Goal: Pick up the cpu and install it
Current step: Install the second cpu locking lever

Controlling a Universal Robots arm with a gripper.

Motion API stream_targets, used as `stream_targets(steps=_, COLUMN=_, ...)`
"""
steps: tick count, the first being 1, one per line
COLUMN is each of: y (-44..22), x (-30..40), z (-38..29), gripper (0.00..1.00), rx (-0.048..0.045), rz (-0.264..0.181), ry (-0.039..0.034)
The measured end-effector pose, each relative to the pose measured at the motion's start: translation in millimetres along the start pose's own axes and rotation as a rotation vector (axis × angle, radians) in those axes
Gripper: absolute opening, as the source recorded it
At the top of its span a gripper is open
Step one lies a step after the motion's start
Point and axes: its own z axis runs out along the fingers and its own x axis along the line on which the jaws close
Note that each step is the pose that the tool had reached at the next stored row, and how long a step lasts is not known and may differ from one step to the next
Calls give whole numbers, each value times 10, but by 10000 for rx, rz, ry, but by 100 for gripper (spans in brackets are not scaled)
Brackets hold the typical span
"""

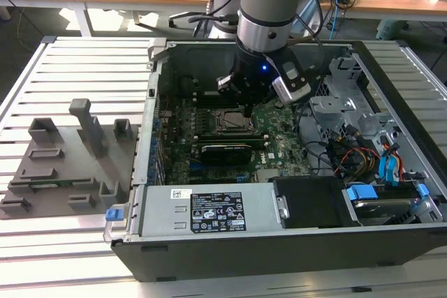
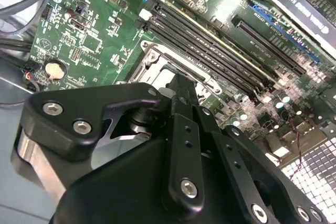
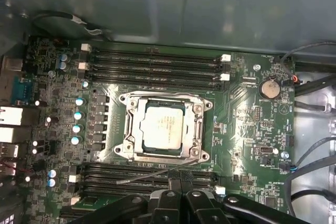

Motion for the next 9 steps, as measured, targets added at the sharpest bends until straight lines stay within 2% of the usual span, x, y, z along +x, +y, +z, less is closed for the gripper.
stream_targets(steps=3, y=-21, x=2, z=28, gripper=11, rx=-174, rz=0, ry=-11)
stream_targets(steps=7, y=-52, x=6, z=99, gripper=11, rx=-199, rz=0, ry=-12)
stream_targets(steps=9, y=-101, x=21, z=124, gripper=11, rx=-237, rz=1, ry=-15)
